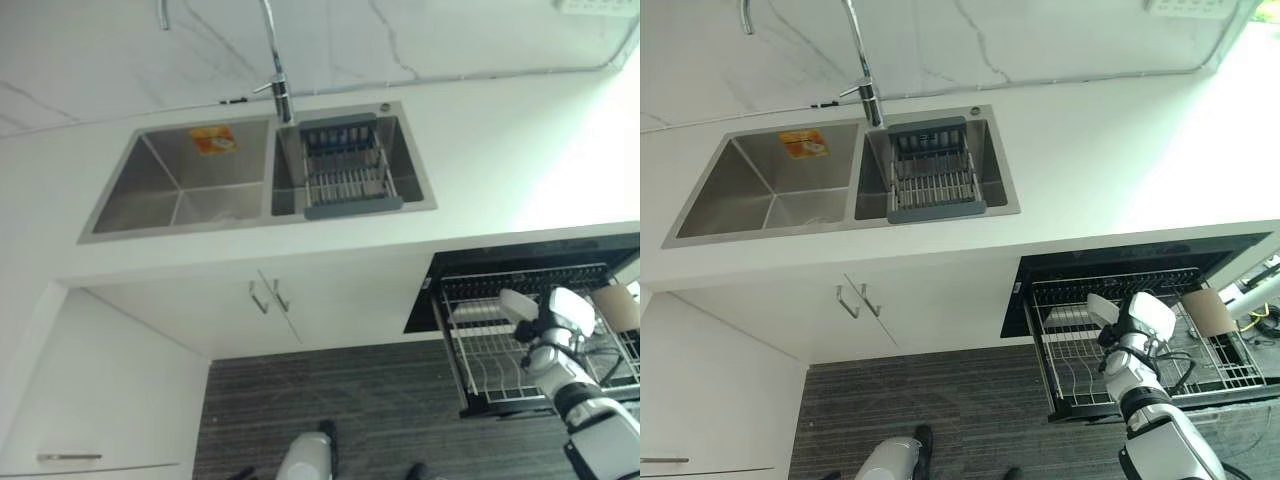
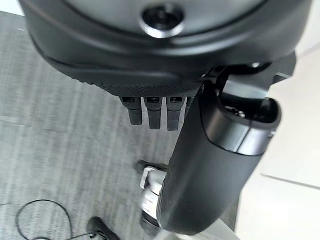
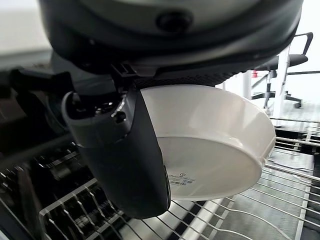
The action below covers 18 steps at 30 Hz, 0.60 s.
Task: Place the dishes in the dishwasher.
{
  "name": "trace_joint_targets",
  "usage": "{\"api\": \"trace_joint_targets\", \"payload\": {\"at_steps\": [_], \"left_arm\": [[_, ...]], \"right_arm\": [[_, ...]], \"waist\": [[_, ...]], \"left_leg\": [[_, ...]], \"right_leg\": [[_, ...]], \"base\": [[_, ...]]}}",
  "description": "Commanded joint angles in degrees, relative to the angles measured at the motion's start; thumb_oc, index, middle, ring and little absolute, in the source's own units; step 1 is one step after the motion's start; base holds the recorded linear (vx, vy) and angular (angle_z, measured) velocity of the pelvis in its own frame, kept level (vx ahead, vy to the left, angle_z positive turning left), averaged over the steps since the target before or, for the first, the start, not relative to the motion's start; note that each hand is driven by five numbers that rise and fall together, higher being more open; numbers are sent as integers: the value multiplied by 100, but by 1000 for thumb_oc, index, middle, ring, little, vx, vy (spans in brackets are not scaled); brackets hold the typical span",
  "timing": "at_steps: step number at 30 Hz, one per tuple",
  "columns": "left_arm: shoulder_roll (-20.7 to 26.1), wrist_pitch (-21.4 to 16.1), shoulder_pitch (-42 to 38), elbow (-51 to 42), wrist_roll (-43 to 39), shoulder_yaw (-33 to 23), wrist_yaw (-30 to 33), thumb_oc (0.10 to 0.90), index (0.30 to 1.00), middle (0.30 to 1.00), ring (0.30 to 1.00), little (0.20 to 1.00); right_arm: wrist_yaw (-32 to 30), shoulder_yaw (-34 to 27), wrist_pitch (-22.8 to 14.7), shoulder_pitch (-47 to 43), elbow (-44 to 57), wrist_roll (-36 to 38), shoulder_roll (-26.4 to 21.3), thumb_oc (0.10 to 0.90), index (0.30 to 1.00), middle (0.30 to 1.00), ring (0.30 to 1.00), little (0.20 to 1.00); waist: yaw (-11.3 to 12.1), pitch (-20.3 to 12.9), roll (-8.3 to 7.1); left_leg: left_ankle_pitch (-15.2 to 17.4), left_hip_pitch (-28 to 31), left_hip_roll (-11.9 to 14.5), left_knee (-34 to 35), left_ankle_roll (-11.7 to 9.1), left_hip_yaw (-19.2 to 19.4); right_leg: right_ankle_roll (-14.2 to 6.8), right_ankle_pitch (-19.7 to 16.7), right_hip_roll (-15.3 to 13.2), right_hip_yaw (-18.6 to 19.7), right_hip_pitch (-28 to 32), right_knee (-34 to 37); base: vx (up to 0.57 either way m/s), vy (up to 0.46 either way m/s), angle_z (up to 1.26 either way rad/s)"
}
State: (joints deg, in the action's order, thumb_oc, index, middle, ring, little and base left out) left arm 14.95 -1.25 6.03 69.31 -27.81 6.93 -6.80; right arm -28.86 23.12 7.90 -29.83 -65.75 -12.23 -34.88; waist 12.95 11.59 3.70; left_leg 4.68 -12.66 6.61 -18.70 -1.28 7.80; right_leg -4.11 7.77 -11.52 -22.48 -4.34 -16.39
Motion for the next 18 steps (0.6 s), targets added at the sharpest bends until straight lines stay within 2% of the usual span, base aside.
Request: {"api": "trace_joint_targets", "payload": {"at_steps": [1,9,14,18], "left_arm": [[271,-234,-17,-79,140,345,23,800,900,900,900,900],[341,-267,-121,-409,6,479,106,800,900,900,900,900],[424,-285,-167,-634,-185,546,-18,800,900,900,900,900],[442,-303,-142,-798,-246,599,-73,800,900,900,900,900]], "right_arm": [[-623,-315,41,-697,63,200,-487,400,300,300,300,300],[-1197,-495,313,-939,-203,483,-640,400,300,300,300,300],[-1274,-499,236,-1161,-260,769,-710,400,300,300,300,300],[-1195,-468,273,-1211,-260,711,-708,400,300,300,300,300]], "waist": [[69,-144,-100],[165,69,18],[178,220,109],[175,290,155]], "left_leg": [[21,-52,236,151,-578,-500],[-38,-295,101,151,-541,-580],[-65,-441,61,151,-526,-569],[-82,-512,60,151,-525,-527]], "right_leg": [[-443,11,-474,-16,102,-80],[-486,-103,-579,-65,-98,-80],[-523,-163,-652,-59,-250,-80],[-549,-188,-697,-65,-313,-80]], "base": [[-36,-29,16],[-72,-28,11],[-114,-12,6],[-67,-3,3]]}}
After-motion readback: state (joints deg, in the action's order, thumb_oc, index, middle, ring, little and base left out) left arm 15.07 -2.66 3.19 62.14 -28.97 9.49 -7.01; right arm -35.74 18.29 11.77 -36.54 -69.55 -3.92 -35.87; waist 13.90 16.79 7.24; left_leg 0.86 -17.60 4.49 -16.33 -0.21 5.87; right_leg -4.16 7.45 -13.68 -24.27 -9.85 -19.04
